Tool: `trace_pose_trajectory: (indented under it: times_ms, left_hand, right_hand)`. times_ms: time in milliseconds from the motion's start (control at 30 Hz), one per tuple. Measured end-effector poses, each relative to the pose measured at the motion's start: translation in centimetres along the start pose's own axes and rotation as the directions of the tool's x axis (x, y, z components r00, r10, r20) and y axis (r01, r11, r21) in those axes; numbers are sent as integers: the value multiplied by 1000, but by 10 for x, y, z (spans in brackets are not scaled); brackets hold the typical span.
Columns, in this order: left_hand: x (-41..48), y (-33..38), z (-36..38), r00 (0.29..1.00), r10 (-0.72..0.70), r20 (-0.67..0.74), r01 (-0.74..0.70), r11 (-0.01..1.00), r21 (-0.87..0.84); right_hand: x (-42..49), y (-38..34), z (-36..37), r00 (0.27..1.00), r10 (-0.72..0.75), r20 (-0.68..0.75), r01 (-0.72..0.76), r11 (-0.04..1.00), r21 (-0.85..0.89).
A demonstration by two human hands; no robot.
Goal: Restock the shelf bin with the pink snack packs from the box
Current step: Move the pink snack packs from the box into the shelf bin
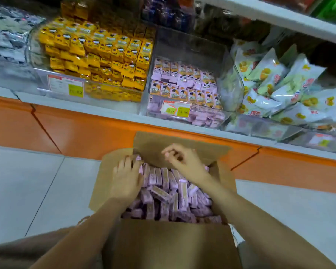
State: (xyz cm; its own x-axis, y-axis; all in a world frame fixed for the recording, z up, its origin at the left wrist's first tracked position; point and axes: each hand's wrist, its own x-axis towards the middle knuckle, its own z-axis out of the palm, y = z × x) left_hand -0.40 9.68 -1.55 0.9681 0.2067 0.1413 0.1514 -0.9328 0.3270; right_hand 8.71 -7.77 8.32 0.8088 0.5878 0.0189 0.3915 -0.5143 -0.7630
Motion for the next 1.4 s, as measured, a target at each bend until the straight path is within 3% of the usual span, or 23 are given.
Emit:
trace_pose_trajectory:
  times_ms: [100, 267, 367, 500, 633, 933, 1067, 1233, 1400]
  left_hand:
    - [-31, -23, 51, 969, -26, 244, 28, 1000, -2]
    - [-57, -38, 71, 979, 76, 190, -59, 994, -92]
    - [-54, -40, 68, 981, 71, 179, -47, 990, -134]
    - [-56, -40, 69, 984, 57, 171, -31, 988, -154]
    - [-58, -38, 68, 983, 55, 172, -31, 989, -142]
    - [-59, -42, 72, 987, 70, 147, -50, 989, -139]
    - [-60, -45, 73, 986, 72, 149, -53, 991, -126]
    - [-58, -42, 65, 987, 27, 157, 1, 985, -172]
    - [-53, -36, 45, 992, -14, 126, 44, 968, -245]
  right_hand:
    - [-22, 63, 47, 956, 220, 193, -209, 975, -77]
    - [-35, 116, 105, 849, 426, 313, -331, 890, -313]
    - [-34, 131, 119, 840, 460, 287, -363, 871, -331]
    - [-27, 126, 119, 889, 444, 116, -428, 893, -141]
    - [-18, 116, 134, 847, 469, 249, -452, 883, -126]
    - [-12, 100, 152, 766, 557, 320, -452, 821, -347]
    - [-17, 99, 144, 747, 574, 335, -519, 819, -244]
    - [-23, 102, 133, 783, 573, 244, -562, 819, -117]
    - [-29, 97, 113, 786, 578, 220, -618, 743, 258]
